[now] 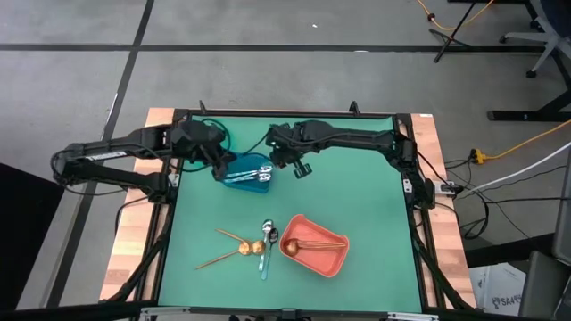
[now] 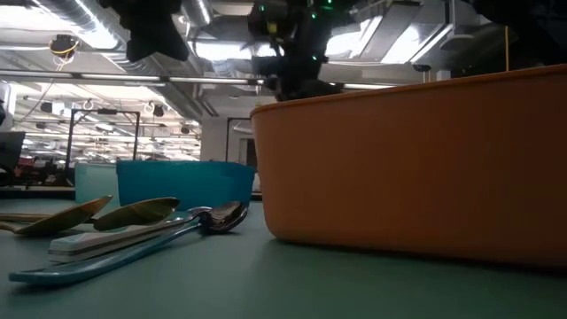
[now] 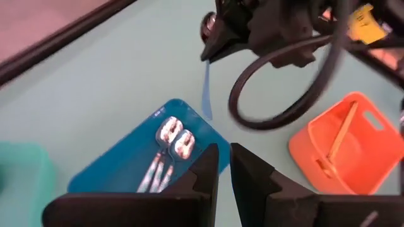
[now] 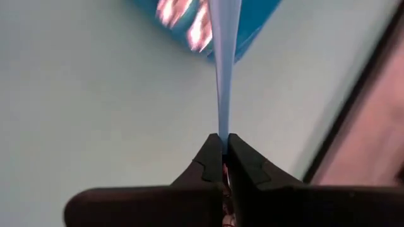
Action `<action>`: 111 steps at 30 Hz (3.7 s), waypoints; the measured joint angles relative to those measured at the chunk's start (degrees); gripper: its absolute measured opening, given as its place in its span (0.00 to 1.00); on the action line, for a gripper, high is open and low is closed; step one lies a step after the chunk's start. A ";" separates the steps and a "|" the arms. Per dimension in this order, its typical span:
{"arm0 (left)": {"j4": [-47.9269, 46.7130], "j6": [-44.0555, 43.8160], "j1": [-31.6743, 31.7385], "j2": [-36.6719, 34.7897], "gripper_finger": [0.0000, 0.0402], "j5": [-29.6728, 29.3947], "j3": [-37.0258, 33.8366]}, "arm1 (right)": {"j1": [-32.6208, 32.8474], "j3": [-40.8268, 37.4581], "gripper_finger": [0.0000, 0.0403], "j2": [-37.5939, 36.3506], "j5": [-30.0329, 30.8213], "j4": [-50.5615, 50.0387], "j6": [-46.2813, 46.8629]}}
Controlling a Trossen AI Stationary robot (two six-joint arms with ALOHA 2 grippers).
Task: Sort silverware by color (type)
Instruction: Put the blue spoon into the transparent green bin
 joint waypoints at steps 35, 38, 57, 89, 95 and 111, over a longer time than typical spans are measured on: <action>0.53 -15.83 -0.02 -0.54 0.08 0.04 0.00 | 4.83 2.17 0.00 -0.09 2.02 30.82 -25.40; 0.69 -15.88 -0.04 -0.21 0.08 0.06 0.00 | 4.83 2.17 0.00 -0.09 2.02 30.70 -25.35; 1.42 -15.70 -1.79 3.79 0.08 -2.06 0.00 | 4.83 2.17 0.00 -0.09 2.00 27.60 -24.50; 0.21 -15.68 -1.79 3.88 0.08 -4.37 0.00 | 4.83 2.14 0.00 -0.09 1.52 30.42 -22.43; 0.01 -15.68 -1.77 3.88 0.08 -2.93 0.00 | 4.83 2.14 0.00 -0.09 1.88 32.80 -21.26; -0.17 -15.72 -1.77 3.88 0.01 -3.63 0.00 | 4.83 2.14 0.00 -0.11 1.89 32.30 -21.73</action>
